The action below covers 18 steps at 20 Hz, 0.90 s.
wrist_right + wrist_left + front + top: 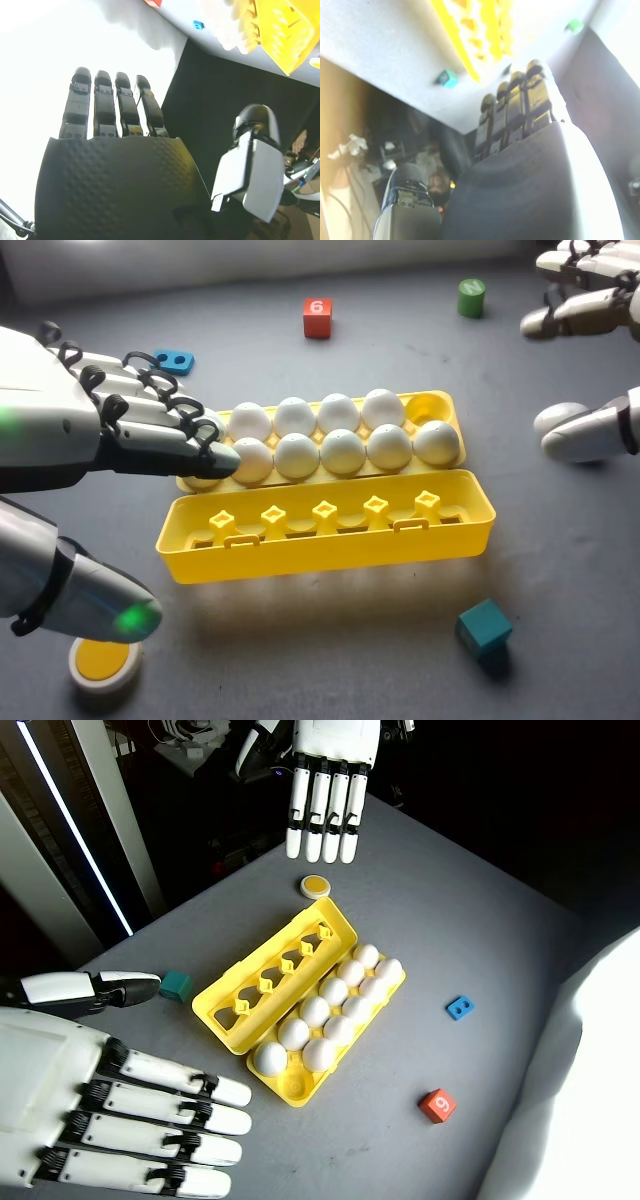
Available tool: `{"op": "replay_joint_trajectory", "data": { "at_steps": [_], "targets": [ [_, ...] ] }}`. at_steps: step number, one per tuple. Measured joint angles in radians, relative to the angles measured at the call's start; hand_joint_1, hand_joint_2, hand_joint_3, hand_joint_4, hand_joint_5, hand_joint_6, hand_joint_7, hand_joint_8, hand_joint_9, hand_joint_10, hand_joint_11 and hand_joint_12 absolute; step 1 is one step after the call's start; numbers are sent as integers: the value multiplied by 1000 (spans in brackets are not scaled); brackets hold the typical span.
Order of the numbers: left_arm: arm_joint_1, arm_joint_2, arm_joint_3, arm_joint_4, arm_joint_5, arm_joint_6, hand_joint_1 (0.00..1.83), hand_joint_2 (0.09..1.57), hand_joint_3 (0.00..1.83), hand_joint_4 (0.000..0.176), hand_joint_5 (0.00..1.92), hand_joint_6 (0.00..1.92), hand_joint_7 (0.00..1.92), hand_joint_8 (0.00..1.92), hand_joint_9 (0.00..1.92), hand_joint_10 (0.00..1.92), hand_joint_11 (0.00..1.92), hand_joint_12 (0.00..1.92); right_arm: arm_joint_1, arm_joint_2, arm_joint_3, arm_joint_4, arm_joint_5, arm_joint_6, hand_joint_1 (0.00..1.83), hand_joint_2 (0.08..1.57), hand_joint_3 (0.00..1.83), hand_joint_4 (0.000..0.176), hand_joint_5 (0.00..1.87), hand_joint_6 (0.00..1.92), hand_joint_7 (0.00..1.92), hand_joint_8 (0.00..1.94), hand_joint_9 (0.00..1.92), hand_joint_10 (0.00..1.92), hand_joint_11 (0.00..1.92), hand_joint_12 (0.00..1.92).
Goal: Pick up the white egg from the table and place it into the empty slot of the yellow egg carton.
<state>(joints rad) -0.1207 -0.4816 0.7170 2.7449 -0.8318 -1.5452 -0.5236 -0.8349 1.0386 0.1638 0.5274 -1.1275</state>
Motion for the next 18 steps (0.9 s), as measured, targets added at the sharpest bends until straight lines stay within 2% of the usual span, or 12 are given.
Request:
{"op": "replay_joint_trajectory", "data": {
  "at_steps": [1,3,4,5,6,7,12,14,15,16,17,18],
  "targets": [
    [0,0,4,-2,-1,0,0,1122,3,0,171,5,130,5,96,6,48,33,0,-17,19,0,1,-11,352,779,9,93,550,29,0,0,0,0,0,0],
    [0,0,4,-1,1,0,0,1149,12,0,160,0,114,0,87,0,39,34,0,-60,65,8,8,-58,459,796,14,109,574,35,0,0,0,0,0,0],
    [0,0,4,-2,0,0,0,1144,8,0,163,3,120,4,97,5,55,43,0,-73,79,17,10,-68,455,804,15,109,564,28,0,0,0,0,0,0],
    [0,0,4,-3,-1,0,0,1144,8,0,172,7,122,5,105,8,64,49,0,-113,128,38,16,-84,425,804,14,121,569,28,0,0,0,0,0,0],
    [0,0,4,-3,0,0,0,1140,5,0,163,2,113,1,92,2,51,46,0,-129,150,45,19,-87,426,814,17,117,595,37,0,0,0,0,0,0],
    [0,0,4,-3,0,0,0,1141,5,0,159,0,108,0,88,0,44,44,0,-145,171,55,22,-92,471,812,14,101,607,38,0,0,0,0,0,0],
    [0,0,4,-2,0,0,0,1145,4,0,144,6,128,6,90,5,35,52,-62,-224,273,60,46,-120,444,828,13,106,684,55,0,0,0,0,0,0],
    [0,0,4,-3,0,0,0,1142,2,0,160,9,146,10,109,10,53,66,-80,-248,308,60,44,-127,498,800,0,85,762,77,0,0,0,0,0,0],
    [0,0,4,-2,0,0,0,1150,0,0,185,5,165,11,132,1,12,208,-80,-260,326,59,42,-127,482,820,7,97,785,77,0,0,0,0,0,0],
    [0,0,4,-1,0,0,0,1150,0,0,185,5,165,11,132,1,12,208,-80,-266,333,59,44,-127,482,820,7,97,785,77,0,0,0,0,0,0],
    [0,0,4,-2,0,0,0,1151,0,0,147,3,128,7,95,1,2,151,-80,-269,340,61,47,-128,500,821,3,85,839,51,0,0,0,0,0,0],
    [0,0,3,-3,0,0,0,1154,0,0,150,3,130,5,96,2,0,161,-80,-274,347,60,51,-127,475,832,7,94,835,37,0,0,0,0,0,0]
  ]
}}
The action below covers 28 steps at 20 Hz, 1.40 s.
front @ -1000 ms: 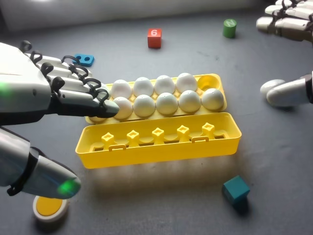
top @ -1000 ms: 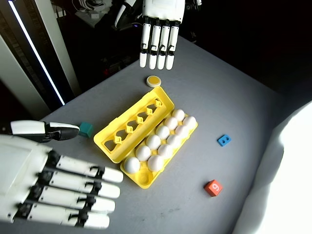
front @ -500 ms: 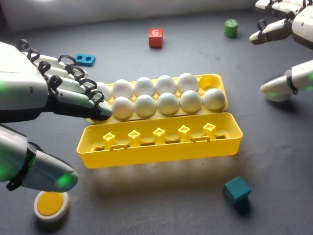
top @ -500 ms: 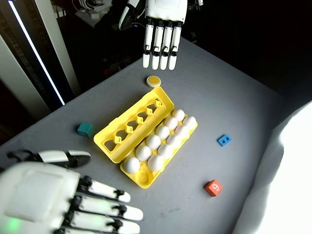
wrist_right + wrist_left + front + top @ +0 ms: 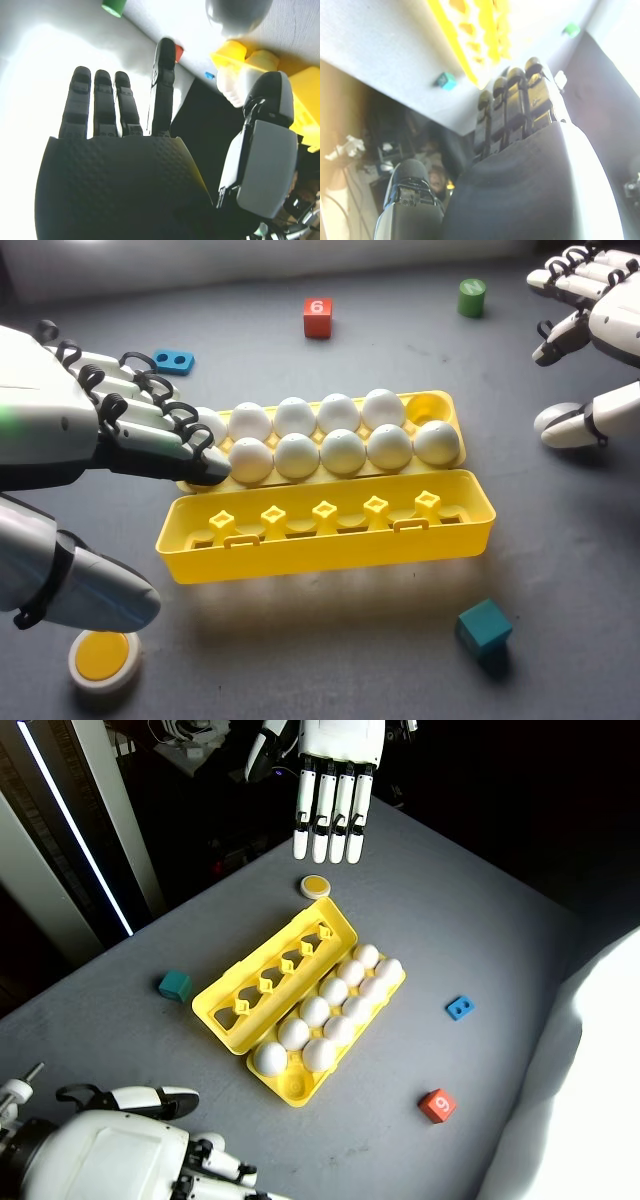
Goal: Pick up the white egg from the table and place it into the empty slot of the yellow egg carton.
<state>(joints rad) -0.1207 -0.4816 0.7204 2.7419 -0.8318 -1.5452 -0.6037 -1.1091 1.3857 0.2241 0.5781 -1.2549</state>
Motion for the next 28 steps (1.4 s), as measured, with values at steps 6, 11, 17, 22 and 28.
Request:
{"op": "replay_joint_trajectory", "data": {
  "at_steps": [6,11,17,22,28],
  "targets": [
    [0,0,0,4,-1,0,0,1143,0,0,123,0,105,0,71,0,0,94,-13,-39,28,-3,-4,-3,472,843,8,108,827,21,0,0,0,0,0,0],
    [0,0,-1,5,-1,0,0,1147,0,0,149,2,126,2,93,2,0,158,-32,-48,40,0,3,-27,562,844,6,54,869,29,0,0,0,0,0,0],
    [0,0,-1,6,0,0,0,1151,0,0,136,4,109,6,67,2,0,79,-37,-68,54,-1,8,-30,854,870,10,43,969,55,0,0,0,0,0,0],
    [0,0,-3,6,-1,0,0,1150,1,0,125,4,103,7,68,8,35,30,-37,-71,53,-2,15,-30,1015,875,12,11,1092,45,0,0,0,0,0,0],
    [0,0,-3,6,0,0,0,1151,0,0,144,6,125,8,89,9,48,45,-35,-71,52,-1,22,-18,990,908,0,30,1078,80,0,0,0,0,0,0]
  ]
}}
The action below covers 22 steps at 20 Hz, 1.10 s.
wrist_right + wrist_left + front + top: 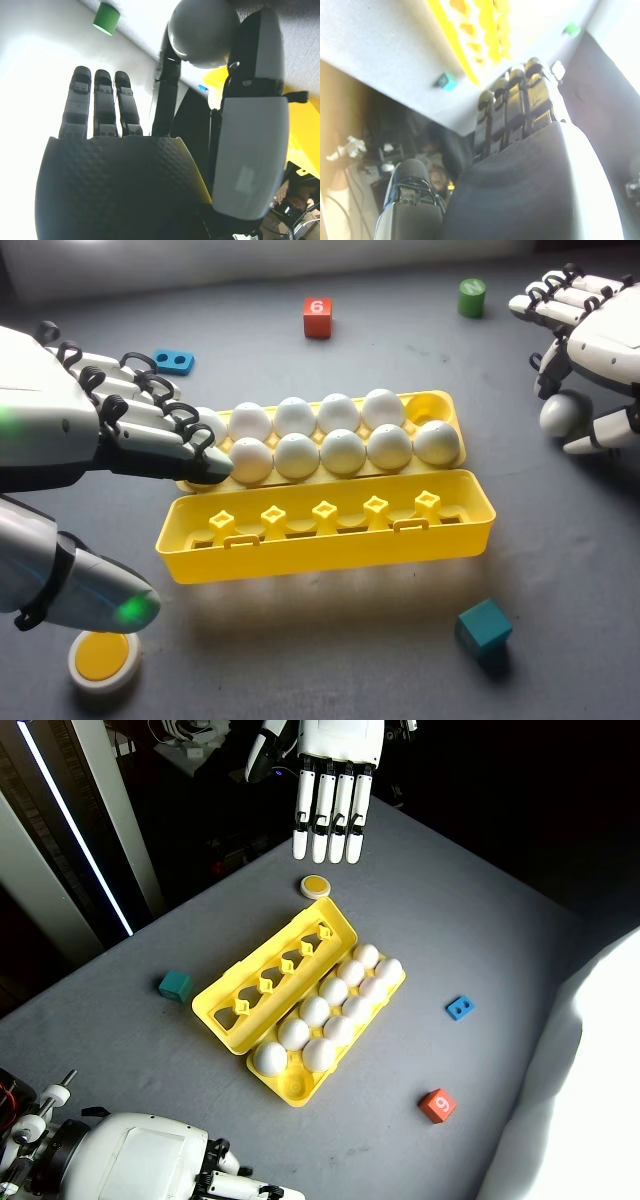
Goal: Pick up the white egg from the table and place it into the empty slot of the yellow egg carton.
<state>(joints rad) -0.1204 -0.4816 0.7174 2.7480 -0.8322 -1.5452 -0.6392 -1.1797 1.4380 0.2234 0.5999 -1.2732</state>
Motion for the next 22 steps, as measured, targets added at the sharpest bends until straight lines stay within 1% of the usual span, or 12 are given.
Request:
{"op": "replay_joint_trajectory", "data": {
  "at_steps": [1,2,3,4,5,6,8,9,12,14,16,22],
  "targets": [
    [0,0,0,0,0,0,0,1148,0,0,152,8,122,6,86,7,46,45,0,0,0,0,5,6,1051,1001,6,147,1142,550,0,0,0,0,0,0],
    [0,0,0,0,0,0,0,1159,4,0,141,4,115,5,81,4,34,44,20,0,-5,19,10,11,1069,1033,0,175,1146,704,0,0,0,0,0,0],
    [0,0,0,0,0,0,0,1159,4,0,141,4,115,5,81,4,34,44,38,-1,-7,35,14,11,1069,1033,0,175,1146,704,0,0,0,0,0,0],
    [0,0,-2,0,1,0,0,1154,1,0,135,2,114,4,82,4,35,46,54,-1,-11,51,23,11,1097,1023,0,124,1185,660,0,0,0,0,0,0],
    [0,0,-2,-1,0,0,0,1151,0,0,140,4,116,5,86,5,41,50,69,-3,-15,64,32,13,1089,1029,1,138,1168,701,21,3,0,0,0,0],
    [0,0,-2,0,-1,0,0,1151,0,0,135,1,112,3,80,2,35,49,84,-6,-19,81,41,19,1077,1032,2,168,1160,713,3,0,0,0,0,0],
    [0,0,-2,0,0,0,0,1149,0,0,162,11,137,11,105,11,64,66,108,-13,-37,101,42,44,1082,1028,0,160,1171,692,11,2,0,0,0,0],
    [0,0,-2,0,0,0,0,1140,0,0,137,0,108,0,77,1,35,59,123,-19,-48,102,39,47,1117,1020,0,62,1201,645,29,1,0,0,0,0],
    [0,0,-2,0,0,0,0,1138,0,0,127,0,100,0,73,0,26,63,152,-43,-70,125,43,47,1125,1016,0,43,1213,621,20,0,0,0,0,0],
    [0,0,-2,0,0,0,0,1137,0,0,119,0,92,0,65,0,21,64,166,-58,-78,150,46,49,1122,1015,0,55,1215,620,19,0,0,0,0,0],
    [0,0,-2,0,0,0,0,1142,0,0,125,3,90,0,59,1,12,66,167,-68,-84,171,47,49,1144,1009,0,0,1236,578,52,3,0,0,0,0],
    [0,0,-2,0,0,0,0,1146,1,0,136,7,99,6,65,8,12,84,155,-96,-89,203,60,65,1136,1023,4,0,1193,649,51,0,0,0,0,0]
  ]
}}
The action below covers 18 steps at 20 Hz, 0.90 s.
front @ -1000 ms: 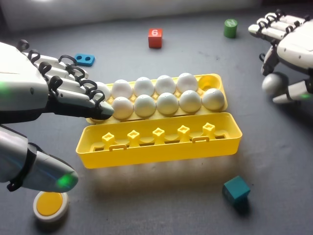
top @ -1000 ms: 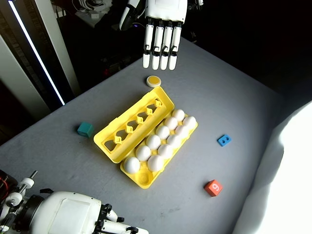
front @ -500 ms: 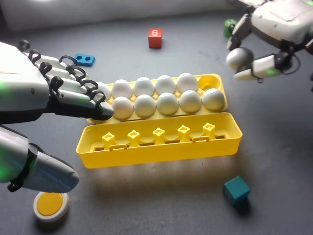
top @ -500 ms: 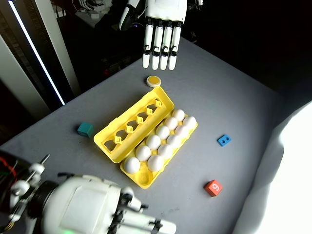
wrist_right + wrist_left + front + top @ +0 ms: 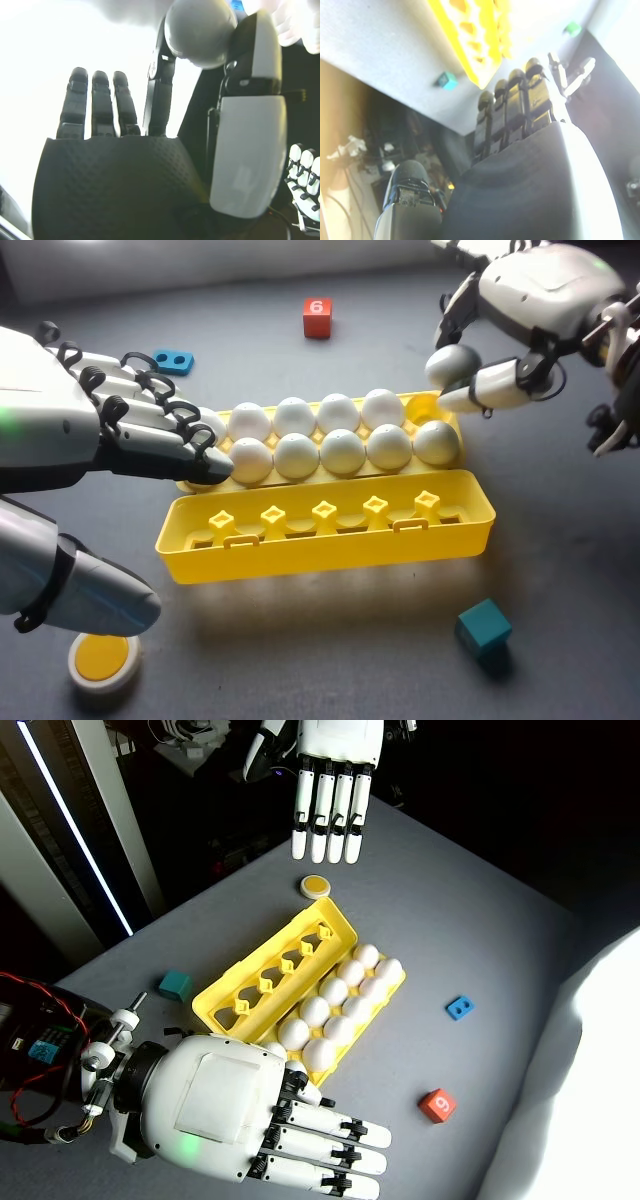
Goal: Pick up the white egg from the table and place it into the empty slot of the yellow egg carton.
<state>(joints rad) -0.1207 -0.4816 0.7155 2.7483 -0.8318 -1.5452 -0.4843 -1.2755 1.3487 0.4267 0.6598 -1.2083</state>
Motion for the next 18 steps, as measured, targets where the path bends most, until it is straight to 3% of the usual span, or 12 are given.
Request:
{"op": "replay_joint_trajectory", "data": {
  "at_steps": [2,3,4,5,6,7,8,9,11,12,15,18],
  "targets": [
    [0,0,0,0,-1,0,0,1143,0,0,83,0,49,2,18,1,0,15,-1,-13,-2,8,2,3,1150,1023,1,0,1194,646,79,6,0,0,0,0],
    [0,0,0,0,0,0,0,1141,0,0,78,0,39,0,8,0,0,2,-1,-16,-3,10,2,3,1121,1036,2,10,1156,696,75,2,0,0,0,0],
    [0,0,0,0,-1,0,0,1140,0,0,118,16,81,16,47,15,32,15,-1,-20,-3,14,0,3,982,992,0,0,990,356,49,0,0,0,0,0],
    [0,0,0,0,0,0,0,1140,0,0,118,16,81,16,47,15,32,15,-1,-23,-8,32,0,2,982,992,0,0,990,356,49,0,0,0,0,0],
    [0,0,0,0,0,0,0,1140,0,0,123,16,88,18,56,18,37,17,-5,-25,-11,38,1,4,815,994,0,0,908,152,24,0,0,0,0,0],
    [0,0,0,0,0,0,0,1139,0,0,114,9,79,11,45,10,32,16,-9,-26,-13,51,0,4,663,983,0,41,800,13,13,0,0,0,0,0],
    [0,0,0,1,-2,0,0,1139,0,0,114,9,79,11,45,10,32,16,-13,-26,-13,51,0,4,663,983,0,41,800,13,13,0,0,0,0,0],
    [0,0,0,0,-2,0,0,1141,0,0,92,0,65,3,35,4,23,13,-18,-29,-13,53,0,3,522,972,0,73,687,0,6,0,0,0,0,0],
    [0,0,0,-1,0,0,0,1136,0,0,90,0,66,3,34,3,14,10,-18,-35,-14,54,-1,3,510,953,0,71,632,0,0,0,0,0,0,0],
    [0,0,0,0,-1,0,0,1142,0,0,134,17,105,17,62,14,27,16,-20,-37,-14,51,0,3,501,943,0,82,613,0,0,0,0,0,0,0],
    [0,0,0,0,-1,0,0,1147,0,0,110,3,70,2,34,3,4,13,-28,-38,-16,50,1,3,504,937,0,91,591,7,0,0,0,0,0,0],
    [0,0,0,-1,0,0,0,1148,0,0,113,3,80,5,47,6,15,12,-28,-37,-15,53,14,-17,558,914,0,84,599,9,0,0,0,0,0,0]
  ]
}}
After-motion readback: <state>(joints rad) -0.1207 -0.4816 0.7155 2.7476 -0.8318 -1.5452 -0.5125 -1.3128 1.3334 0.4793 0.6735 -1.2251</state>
